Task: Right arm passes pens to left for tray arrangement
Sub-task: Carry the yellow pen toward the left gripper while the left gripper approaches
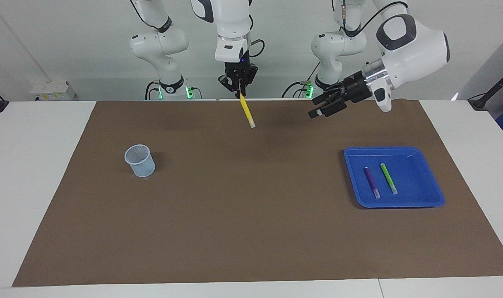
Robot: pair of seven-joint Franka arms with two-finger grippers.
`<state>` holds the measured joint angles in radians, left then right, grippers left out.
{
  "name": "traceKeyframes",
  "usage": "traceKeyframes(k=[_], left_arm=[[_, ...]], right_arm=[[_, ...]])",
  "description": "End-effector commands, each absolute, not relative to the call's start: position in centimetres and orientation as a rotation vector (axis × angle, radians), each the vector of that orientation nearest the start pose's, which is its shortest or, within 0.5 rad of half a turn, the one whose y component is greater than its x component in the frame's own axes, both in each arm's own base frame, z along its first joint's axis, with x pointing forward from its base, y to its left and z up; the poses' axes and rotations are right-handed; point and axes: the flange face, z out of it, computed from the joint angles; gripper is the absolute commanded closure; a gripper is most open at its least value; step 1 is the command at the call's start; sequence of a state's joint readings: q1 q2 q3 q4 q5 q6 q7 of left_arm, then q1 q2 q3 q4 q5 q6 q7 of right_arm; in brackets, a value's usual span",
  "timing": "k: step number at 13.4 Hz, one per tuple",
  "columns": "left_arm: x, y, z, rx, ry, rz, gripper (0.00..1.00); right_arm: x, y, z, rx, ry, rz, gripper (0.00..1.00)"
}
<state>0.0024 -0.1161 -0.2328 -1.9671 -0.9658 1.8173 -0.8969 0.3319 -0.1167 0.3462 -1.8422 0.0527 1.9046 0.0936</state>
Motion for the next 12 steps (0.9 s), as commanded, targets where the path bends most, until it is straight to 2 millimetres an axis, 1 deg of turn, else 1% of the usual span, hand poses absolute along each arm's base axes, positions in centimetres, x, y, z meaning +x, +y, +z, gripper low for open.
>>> traceKeyframes(k=[1,2,4,6,8,12], left_arm=[[47.0,-21.0,53.6,2.048,1.040,-0.578,0.00],[46.4,-21.8,53.3,2.035,1.041,-0.579,0.00],[45.5,-22.9,52.7,2.007,1.050,-0.573,0.00],[44.6,-23.4,52.2,1.982,1.062,-0.571,0.00],[43.6,-24.7,51.7,1.986,1.062,-0.550,0.00],[43.3,-26.2,51.9,1.935,1.081,-0.503,0.00]], right_arm=[[41.0,36.3,58.8,-2.852,-0.979,-0.350,1.00],[40.7,36.8,58.8,-2.843,-0.993,-0.355,1.00],[41.2,37.0,59.0,-2.829,-0.970,-0.399,1.00],[41.5,37.0,59.0,-2.823,-0.959,-0.417,1.00],[41.8,37.0,59.0,-2.815,-0.953,-0.437,1.00],[41.9,37.4,59.5,-2.794,-0.949,-0.486,1.00]])
